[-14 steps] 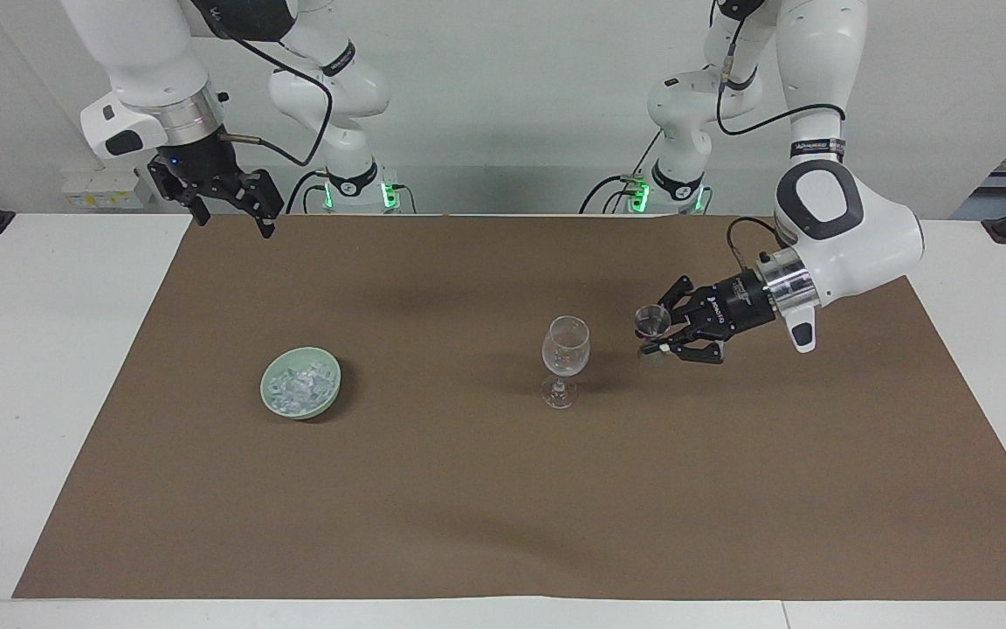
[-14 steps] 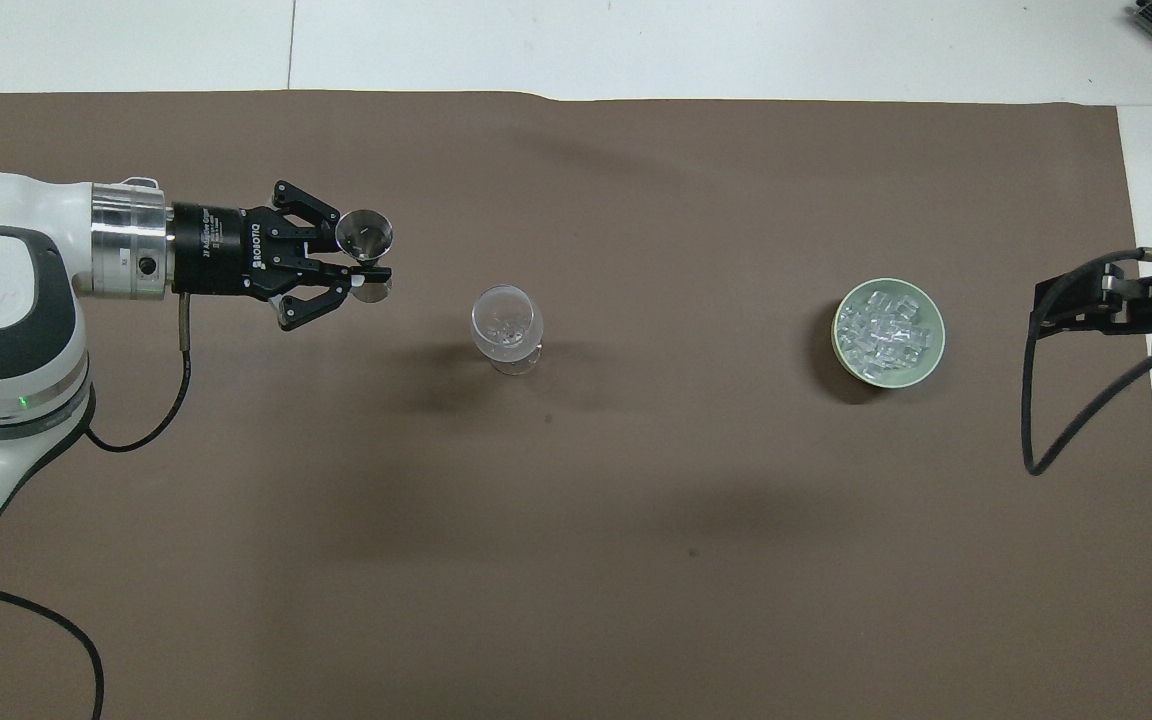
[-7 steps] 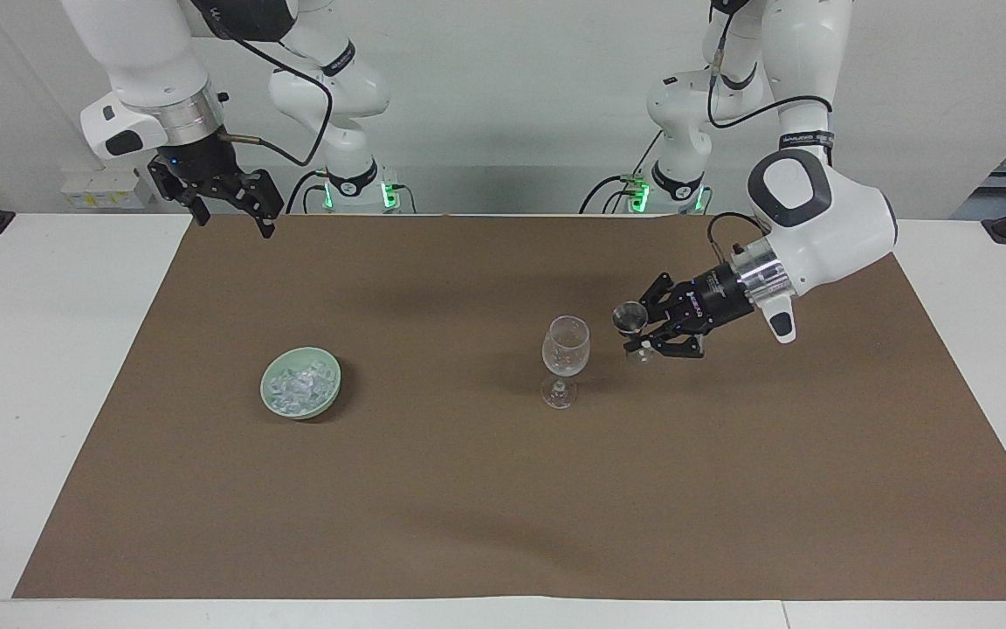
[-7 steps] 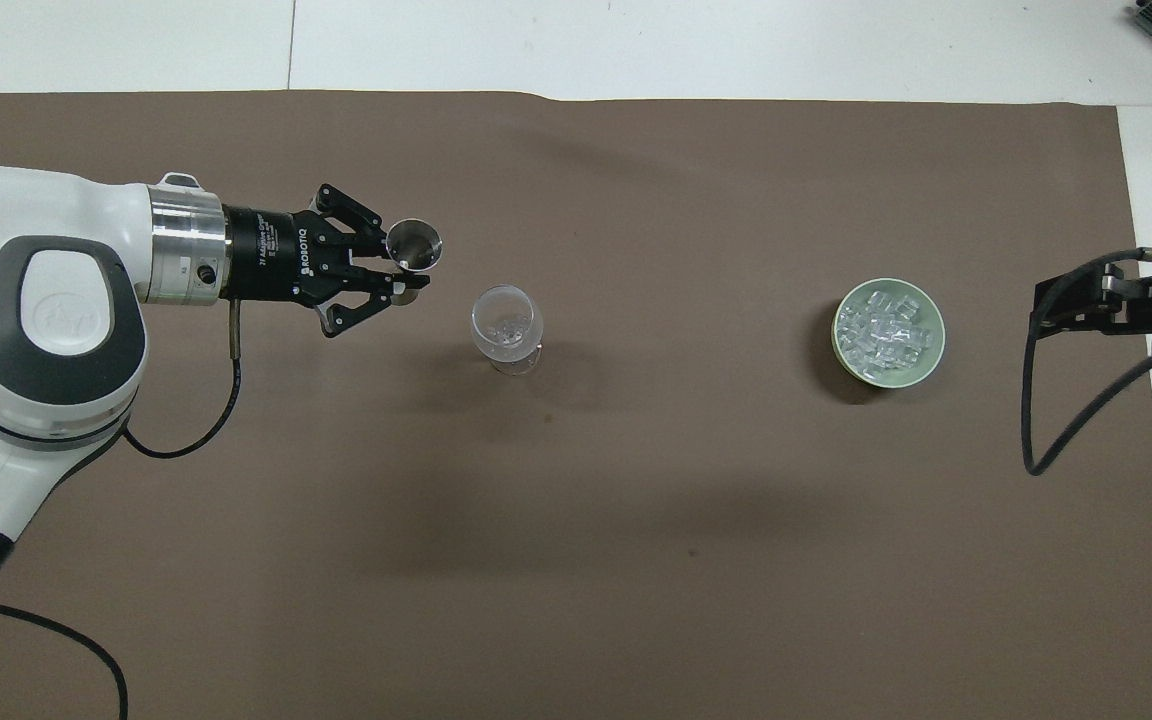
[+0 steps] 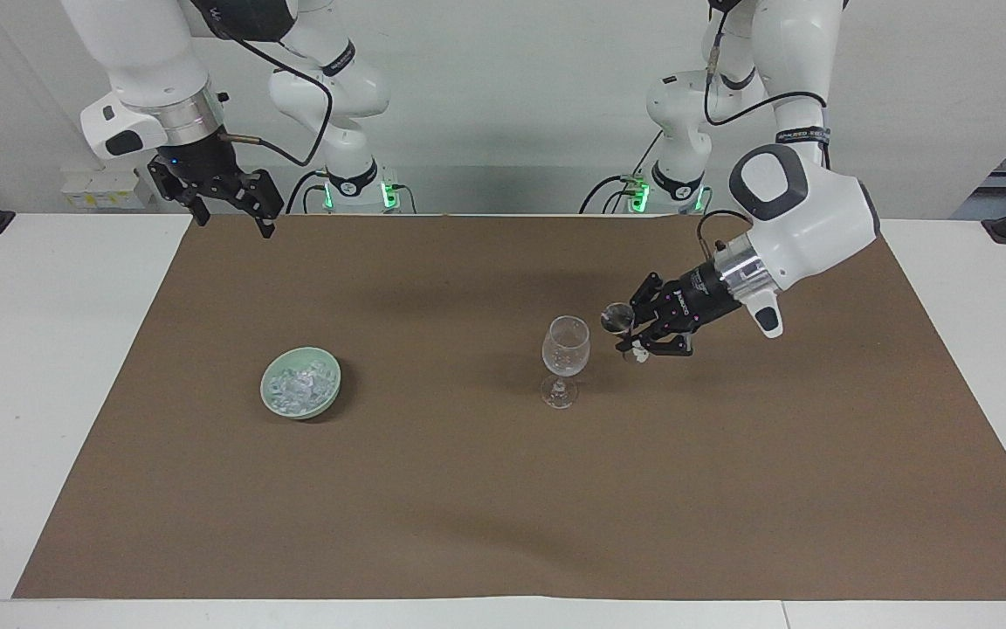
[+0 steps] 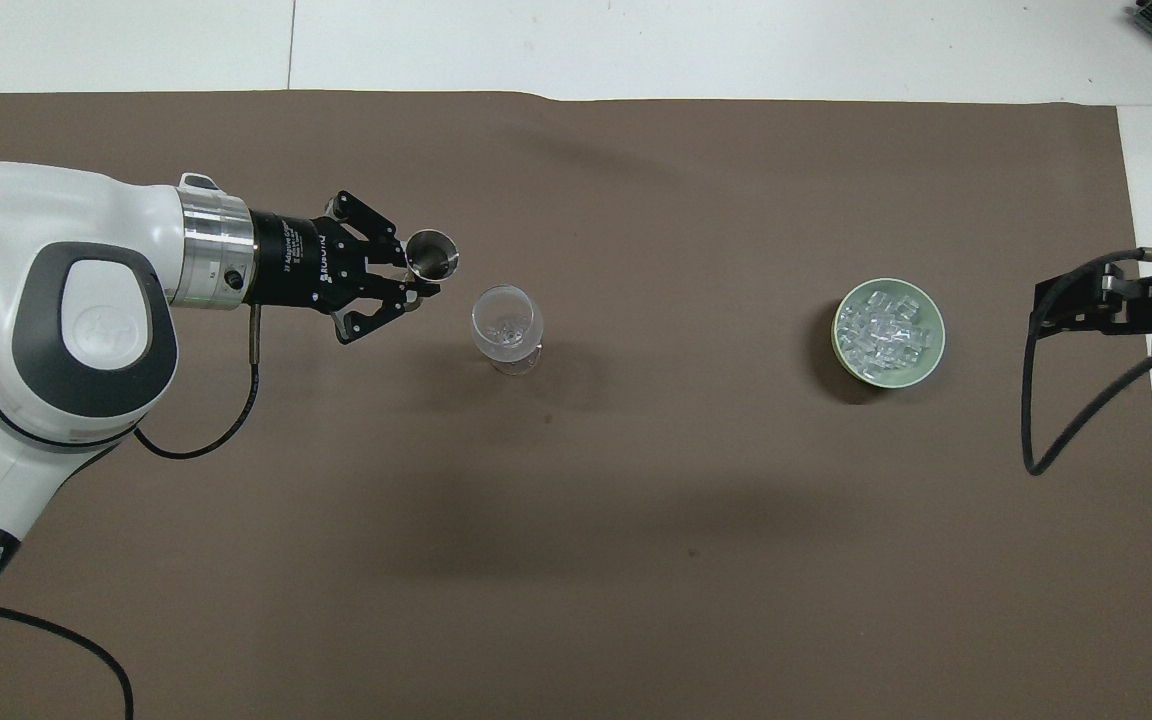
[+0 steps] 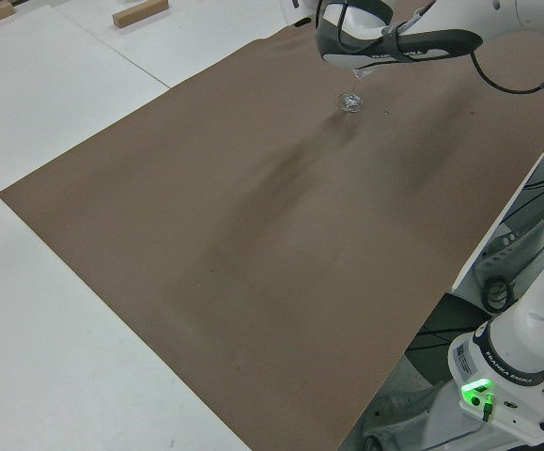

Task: Pour wine and add ice with both arms
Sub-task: 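Position the bottle above the clear cup with the left gripper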

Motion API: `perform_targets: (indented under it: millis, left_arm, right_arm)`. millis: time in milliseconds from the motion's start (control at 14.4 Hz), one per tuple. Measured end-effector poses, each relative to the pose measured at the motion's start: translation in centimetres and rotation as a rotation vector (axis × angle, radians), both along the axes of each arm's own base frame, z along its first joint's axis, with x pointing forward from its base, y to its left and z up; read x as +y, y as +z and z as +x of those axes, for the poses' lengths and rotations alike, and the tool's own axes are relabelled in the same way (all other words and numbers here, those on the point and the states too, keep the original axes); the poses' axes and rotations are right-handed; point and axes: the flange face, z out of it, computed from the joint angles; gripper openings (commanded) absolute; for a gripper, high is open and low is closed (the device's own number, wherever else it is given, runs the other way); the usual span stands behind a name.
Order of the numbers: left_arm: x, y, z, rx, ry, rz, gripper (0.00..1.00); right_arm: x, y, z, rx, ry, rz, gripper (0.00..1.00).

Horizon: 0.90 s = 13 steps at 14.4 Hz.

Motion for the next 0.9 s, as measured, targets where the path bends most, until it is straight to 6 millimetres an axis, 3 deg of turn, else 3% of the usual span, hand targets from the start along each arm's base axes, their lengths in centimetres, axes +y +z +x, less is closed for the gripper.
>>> perform_targets:
  millis: [902]
  left_arm:
    - [-3.6,0.6,-1.3,-0.059,-0.053,0.182,0.00]
  right_arm:
    - [0.0,0.0,0.0,0.000,0.000,0.000,1.00]
